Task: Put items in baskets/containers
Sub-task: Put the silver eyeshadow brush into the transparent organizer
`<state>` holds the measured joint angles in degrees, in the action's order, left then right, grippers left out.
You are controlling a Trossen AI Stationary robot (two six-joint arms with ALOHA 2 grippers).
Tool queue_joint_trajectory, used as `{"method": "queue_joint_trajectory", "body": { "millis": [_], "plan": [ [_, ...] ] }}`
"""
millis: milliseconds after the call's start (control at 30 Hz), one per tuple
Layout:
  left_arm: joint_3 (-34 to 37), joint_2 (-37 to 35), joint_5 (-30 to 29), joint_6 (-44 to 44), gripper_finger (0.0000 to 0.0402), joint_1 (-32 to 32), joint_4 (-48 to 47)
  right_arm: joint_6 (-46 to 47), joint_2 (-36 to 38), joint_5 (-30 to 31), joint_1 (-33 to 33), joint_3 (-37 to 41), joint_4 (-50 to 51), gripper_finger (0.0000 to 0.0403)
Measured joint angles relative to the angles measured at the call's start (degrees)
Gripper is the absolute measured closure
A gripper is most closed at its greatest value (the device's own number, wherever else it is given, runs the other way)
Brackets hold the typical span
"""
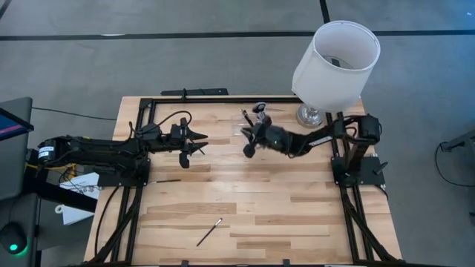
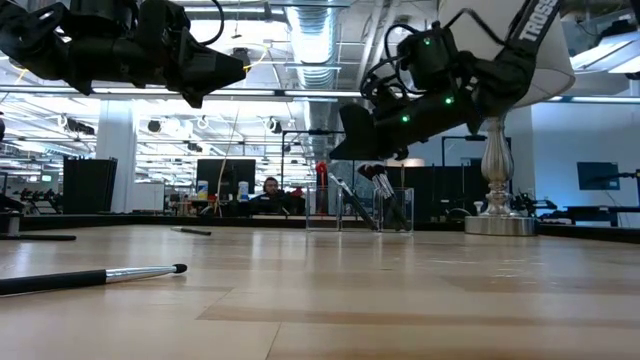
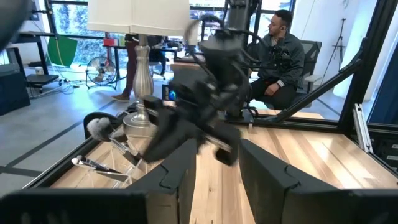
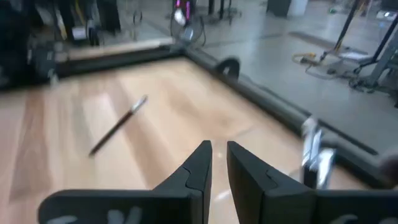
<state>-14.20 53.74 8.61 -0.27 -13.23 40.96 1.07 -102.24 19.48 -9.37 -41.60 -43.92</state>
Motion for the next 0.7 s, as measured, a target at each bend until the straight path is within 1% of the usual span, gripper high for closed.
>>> {"method": "queue_joint_trajectory", "body": {
  "millis": [67, 133, 200, 300, 400, 567, 700],
  "plan": [
    [0.01, -0.01, -0.01, 0.0, 0.0284, 0.0, -0.02, -0.01, 0.0, 3.11, 2.86, 0.04, 1.99, 0.0361],
    [0.0, -0.11, -0.01, 0.0, 0.0284, 0.0, -0.64, -0.01, 0.0, 5.35, 5.44, 0.04, 1.94, 0.0361],
    [0.0, -0.81, -0.06, 0.19, 0.0284, 0.0, -2.9, 0.19, 0.48, 6.29, 7.93, 0.04, 2.23, 0.0361],
    [0.0, -3.05, -2.92, 1.95, 0.0284, 0.01, -6.26, 2.03, 2.95, 6.72, 11.15, -0.02, 2.04, 0.0361],
    [0.0, -6.37, -5.85, 3.32, 0.0284, 0.0, -10.8, 3.45, 6.12, 8.8, 14.49, -0.02, 5.37, 0.0361],
    [0.0, -11.77, -8.83, 3.48, 0.0284, 0.0, -17.8, 3.55, 11.36, 16.17, 19.97, -0.02, 13.43, 0.0361],
    [0.0, -14.17, -10.65, 3.48, 0.0284, 0.0, -21.7, 4.47, 13.77, 17.78, 22.22, -0.02, 17.69, 0.0361]
  ]
}}
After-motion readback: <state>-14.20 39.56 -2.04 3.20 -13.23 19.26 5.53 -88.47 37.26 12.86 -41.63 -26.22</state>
